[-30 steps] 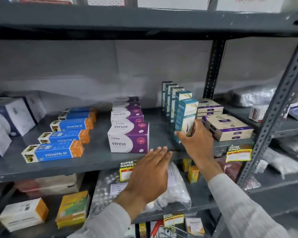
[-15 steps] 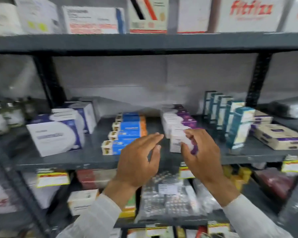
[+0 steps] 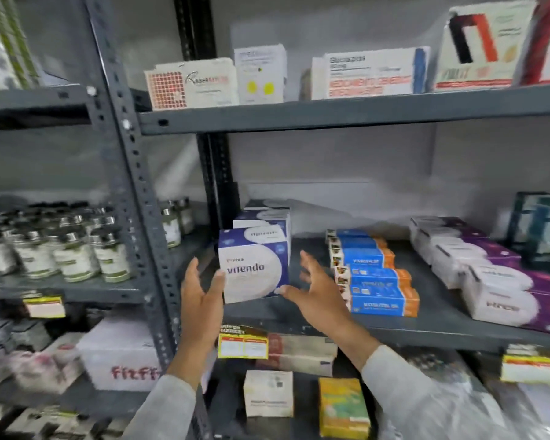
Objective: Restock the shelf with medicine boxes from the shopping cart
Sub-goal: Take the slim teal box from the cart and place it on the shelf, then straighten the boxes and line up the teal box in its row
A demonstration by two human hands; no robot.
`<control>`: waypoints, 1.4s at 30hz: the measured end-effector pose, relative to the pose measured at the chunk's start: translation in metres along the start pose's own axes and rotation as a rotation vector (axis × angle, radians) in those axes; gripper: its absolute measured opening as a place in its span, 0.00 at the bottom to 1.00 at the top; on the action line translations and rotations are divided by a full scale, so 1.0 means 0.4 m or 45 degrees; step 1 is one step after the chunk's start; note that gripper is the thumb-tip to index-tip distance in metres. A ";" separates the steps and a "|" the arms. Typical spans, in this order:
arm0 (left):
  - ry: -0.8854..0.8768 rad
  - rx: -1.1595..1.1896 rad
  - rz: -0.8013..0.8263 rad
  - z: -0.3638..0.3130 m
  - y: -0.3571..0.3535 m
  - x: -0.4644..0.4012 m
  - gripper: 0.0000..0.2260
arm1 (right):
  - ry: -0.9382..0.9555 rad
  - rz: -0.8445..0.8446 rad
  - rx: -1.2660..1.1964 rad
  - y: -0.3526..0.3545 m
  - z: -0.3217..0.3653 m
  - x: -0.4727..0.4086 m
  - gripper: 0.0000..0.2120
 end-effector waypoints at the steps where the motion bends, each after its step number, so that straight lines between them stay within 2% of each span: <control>1: 0.067 0.132 0.072 0.023 -0.002 -0.009 0.28 | -0.031 0.004 -0.038 -0.020 -0.002 -0.015 0.49; 4: 0.084 0.235 0.246 0.048 -0.011 -0.032 0.16 | -0.091 0.017 -0.089 -0.059 -0.013 -0.047 0.38; 5: 0.083 0.298 0.300 0.050 -0.016 -0.039 0.17 | -0.100 0.018 -0.077 -0.068 -0.016 -0.055 0.37; 7: 0.103 0.406 0.384 0.055 -0.029 -0.048 0.29 | -0.100 0.013 -0.049 -0.083 -0.014 -0.060 0.37; 11: 0.077 0.311 0.538 0.031 -0.059 -0.047 0.22 | -0.087 -0.055 -0.045 -0.101 -0.010 -0.046 0.36; 18: 0.148 0.312 0.600 0.010 -0.056 -0.040 0.28 | -0.076 -0.148 -0.029 -0.119 0.004 0.006 0.35; 29: 0.109 0.284 0.601 0.026 -0.041 -0.032 0.24 | -0.083 -0.118 0.099 -0.142 0.024 0.039 0.37; 34: 0.107 0.304 0.603 0.018 -0.044 -0.025 0.26 | -0.055 -0.080 0.078 -0.142 0.026 0.042 0.37; 38: 0.102 0.331 0.480 0.006 -0.033 -0.019 0.27 | -0.027 -0.045 0.039 -0.135 0.030 0.054 0.37; 40: -0.001 0.313 0.186 -0.003 -0.013 0.001 0.21 | 0.021 -0.056 -0.006 -0.113 0.026 0.078 0.37; 42: -0.165 0.240 -0.237 -0.024 0.016 0.051 0.16 | 0.086 -0.120 -0.005 -0.057 0.017 0.116 0.34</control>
Point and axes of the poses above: each hand's wrist, its own x-axis away from the middle knuckle, its own y-axis out of the back of the hand, z = x × y, the point moved 7 cm from there along -x, towards the middle knuckle, and after that the axes turned 9 degrees about z, right-handed, at the moved point
